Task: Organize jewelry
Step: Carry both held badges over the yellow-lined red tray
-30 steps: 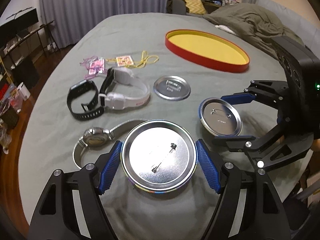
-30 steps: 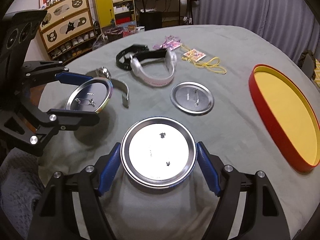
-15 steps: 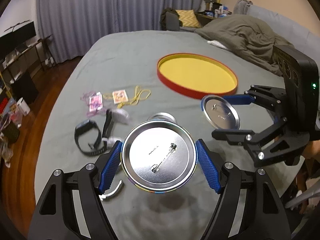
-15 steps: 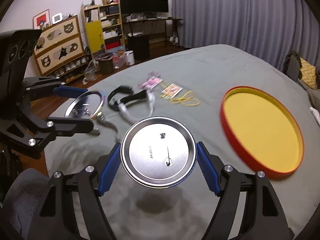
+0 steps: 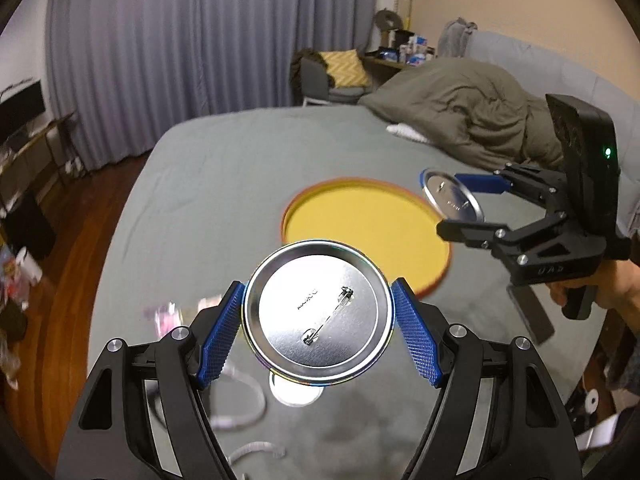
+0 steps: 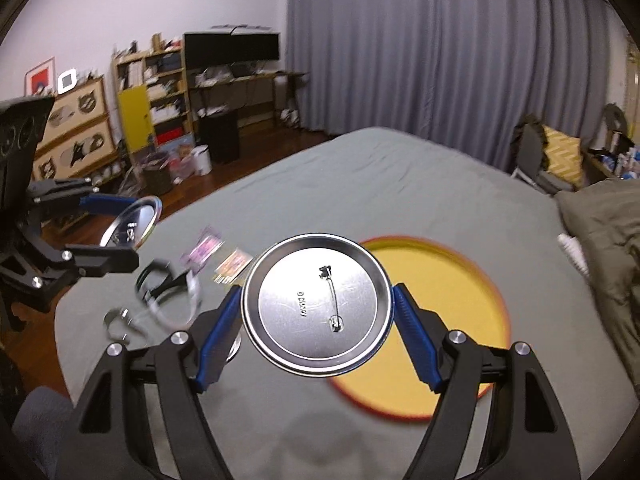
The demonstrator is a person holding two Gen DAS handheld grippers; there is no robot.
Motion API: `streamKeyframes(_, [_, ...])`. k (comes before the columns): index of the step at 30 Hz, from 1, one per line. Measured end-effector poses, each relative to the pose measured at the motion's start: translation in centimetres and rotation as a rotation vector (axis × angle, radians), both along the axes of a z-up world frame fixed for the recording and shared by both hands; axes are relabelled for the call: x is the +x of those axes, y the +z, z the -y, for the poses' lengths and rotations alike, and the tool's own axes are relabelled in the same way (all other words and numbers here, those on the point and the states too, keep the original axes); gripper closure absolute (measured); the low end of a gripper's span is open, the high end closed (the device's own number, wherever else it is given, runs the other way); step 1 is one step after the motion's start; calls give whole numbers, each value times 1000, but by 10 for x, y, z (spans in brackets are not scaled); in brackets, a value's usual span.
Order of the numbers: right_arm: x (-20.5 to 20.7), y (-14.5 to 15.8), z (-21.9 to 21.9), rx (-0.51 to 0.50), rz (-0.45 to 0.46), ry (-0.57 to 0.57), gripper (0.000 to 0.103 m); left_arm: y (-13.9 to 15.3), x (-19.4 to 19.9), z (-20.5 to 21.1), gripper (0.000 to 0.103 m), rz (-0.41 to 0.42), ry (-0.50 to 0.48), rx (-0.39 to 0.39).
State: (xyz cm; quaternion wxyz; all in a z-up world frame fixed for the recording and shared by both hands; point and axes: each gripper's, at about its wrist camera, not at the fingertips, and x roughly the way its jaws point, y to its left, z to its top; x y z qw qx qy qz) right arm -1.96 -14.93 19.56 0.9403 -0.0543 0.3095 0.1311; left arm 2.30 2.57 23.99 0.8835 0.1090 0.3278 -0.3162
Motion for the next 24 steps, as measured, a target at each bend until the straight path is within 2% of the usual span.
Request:
streamKeyframes(6, [33, 30, 41, -27, 46, -72, 33, 23, 44, 53, 31, 8, -67, -13])
streamKeyframes(12, [72, 36, 68, -76, 33, -101, 33, 21, 92, 97, 31, -10, -105, -21])
streamKeyframes(17, [104, 31, 91, -82, 0, -110, 33, 3, 136, 119, 31, -43, -108, -47])
streamKeyframes(21, [136, 11, 103, -98, -43, -127, 33, -19, 173, 131, 31, -75, -100, -67])
streamKeyframes(24, [159, -11, 110, -104, -82, -143, 33, -37, 194, 141, 31, -81, -108, -51])
